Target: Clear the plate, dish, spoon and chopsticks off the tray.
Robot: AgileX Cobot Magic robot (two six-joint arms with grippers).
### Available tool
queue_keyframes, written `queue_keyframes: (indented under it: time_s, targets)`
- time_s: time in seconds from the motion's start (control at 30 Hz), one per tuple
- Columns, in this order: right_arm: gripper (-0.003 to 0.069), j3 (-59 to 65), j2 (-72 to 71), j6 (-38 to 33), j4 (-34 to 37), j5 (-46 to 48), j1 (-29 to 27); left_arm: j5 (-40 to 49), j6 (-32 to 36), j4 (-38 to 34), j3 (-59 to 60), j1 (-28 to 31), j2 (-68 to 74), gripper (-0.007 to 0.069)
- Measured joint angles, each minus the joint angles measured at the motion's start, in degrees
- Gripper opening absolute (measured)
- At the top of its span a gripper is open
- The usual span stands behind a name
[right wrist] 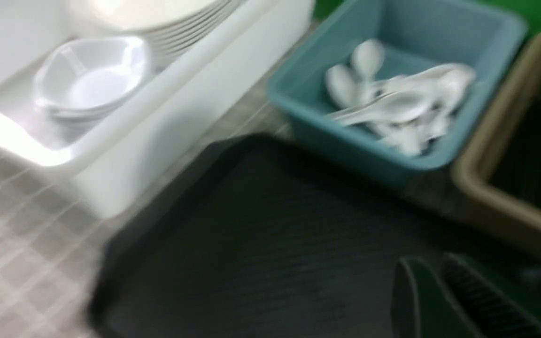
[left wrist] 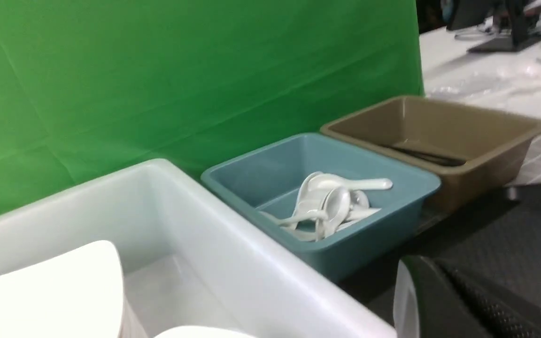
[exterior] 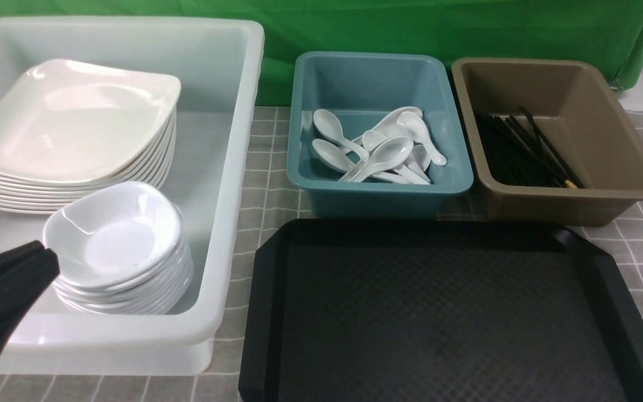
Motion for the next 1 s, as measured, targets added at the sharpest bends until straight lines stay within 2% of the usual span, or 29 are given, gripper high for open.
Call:
queue_keyframes:
  time_s: [0.13, 0.3, 0.37, 0.53, 0.7, 1.0]
  targets:
    - [0.0065, 9.95, -10.91, -3.83, -3.62, -3.16, -8.21, 0.36, 0.0, 1.79, 0.2, 0.0, 0.0, 0.0013]
    - [0.0057, 23.04, -22.22, -4.54, -3.21, -6.89, -16.31, 0.48, 0.17, 2.2, 0.2, 0.0, 0.0, 0.0013]
    - [0.0032, 28.74, -26.64, -4.4, -2.97, -9.08, -18.54, 0.51, 0.17, 2.44, 0.2, 0.0, 0.0, 0.0013]
    - [0.002, 40.52, -32.52, 3.05, -2.68, -16.82, -20.76, 0.51, 0.17, 2.8, 0.2, 0.0, 0.0, 0.0013]
    - [0.0019, 49.72, -34.87, 7.15, -4.1, -22.0, -22.06, 0.56, 0.17, 2.85, 0.2, 0.0, 0.0, 0.0013]
    - [0.0018, 51.01, -34.86, 10.14, -5.73, -24.5, -22.44, 0.57, 0.51, 3.53, 0.2, 0.0, 0.0, 0.0013]
